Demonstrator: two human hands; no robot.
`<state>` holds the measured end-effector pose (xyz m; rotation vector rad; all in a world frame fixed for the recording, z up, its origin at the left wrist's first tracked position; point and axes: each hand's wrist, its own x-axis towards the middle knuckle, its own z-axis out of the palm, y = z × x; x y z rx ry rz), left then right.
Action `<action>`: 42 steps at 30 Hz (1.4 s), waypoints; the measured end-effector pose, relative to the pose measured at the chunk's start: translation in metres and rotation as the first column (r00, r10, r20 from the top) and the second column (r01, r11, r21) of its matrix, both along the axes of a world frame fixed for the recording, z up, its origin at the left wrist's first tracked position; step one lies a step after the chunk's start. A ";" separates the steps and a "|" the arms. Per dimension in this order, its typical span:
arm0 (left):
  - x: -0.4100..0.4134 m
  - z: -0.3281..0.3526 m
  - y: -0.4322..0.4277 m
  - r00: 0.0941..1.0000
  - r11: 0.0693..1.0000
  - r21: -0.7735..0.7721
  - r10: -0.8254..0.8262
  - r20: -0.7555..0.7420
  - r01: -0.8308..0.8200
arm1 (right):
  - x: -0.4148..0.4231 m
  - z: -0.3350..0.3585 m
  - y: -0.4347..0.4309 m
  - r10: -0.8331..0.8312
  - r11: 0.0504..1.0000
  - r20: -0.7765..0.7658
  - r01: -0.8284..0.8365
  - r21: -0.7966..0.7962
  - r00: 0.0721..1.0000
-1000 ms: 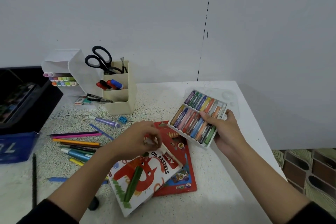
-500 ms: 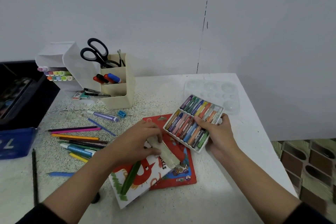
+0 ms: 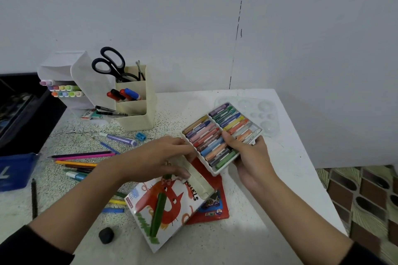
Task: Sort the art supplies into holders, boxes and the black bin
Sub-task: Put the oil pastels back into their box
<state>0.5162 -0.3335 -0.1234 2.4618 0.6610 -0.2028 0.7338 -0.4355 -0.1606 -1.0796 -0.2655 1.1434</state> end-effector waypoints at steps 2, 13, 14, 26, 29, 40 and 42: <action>0.000 0.002 -0.001 0.999 0.999 -0.037 0.034 0.019 -0.034 | -0.007 0.000 0.001 -0.046 0.999 0.019 0.046 0.023 0.999; -0.005 -0.003 -0.002 0.960 0.984 0.041 0.162 0.230 -0.176 | -0.029 0.001 0.002 -0.122 0.989 0.046 0.118 0.086 0.991; -0.006 -0.004 -0.001 0.954 0.982 0.039 0.172 0.245 -0.187 | -0.028 0.002 0.001 -0.118 0.990 0.095 0.110 0.087 0.988; -0.005 -0.010 0.000 0.919 0.973 0.027 0.209 0.333 -0.230 | 0.018 0.029 -0.001 0.138 0.990 0.488 -0.119 -0.071 0.862; -0.004 -0.010 0.002 0.892 0.969 0.000 0.227 0.390 -0.246 | 0.016 0.024 -0.005 0.158 0.987 0.494 -0.133 -0.086 0.855; 0.005 -0.004 -0.001 0.885 0.973 -0.039 0.224 0.408 -0.229 | 0.014 0.020 0.006 0.111 0.994 0.420 -0.098 -0.050 0.901; 0.006 -0.006 -0.003 0.865 0.965 -0.043 0.251 0.435 -0.259 | 0.013 0.018 0.008 0.082 0.997 0.388 -0.073 -0.036 0.918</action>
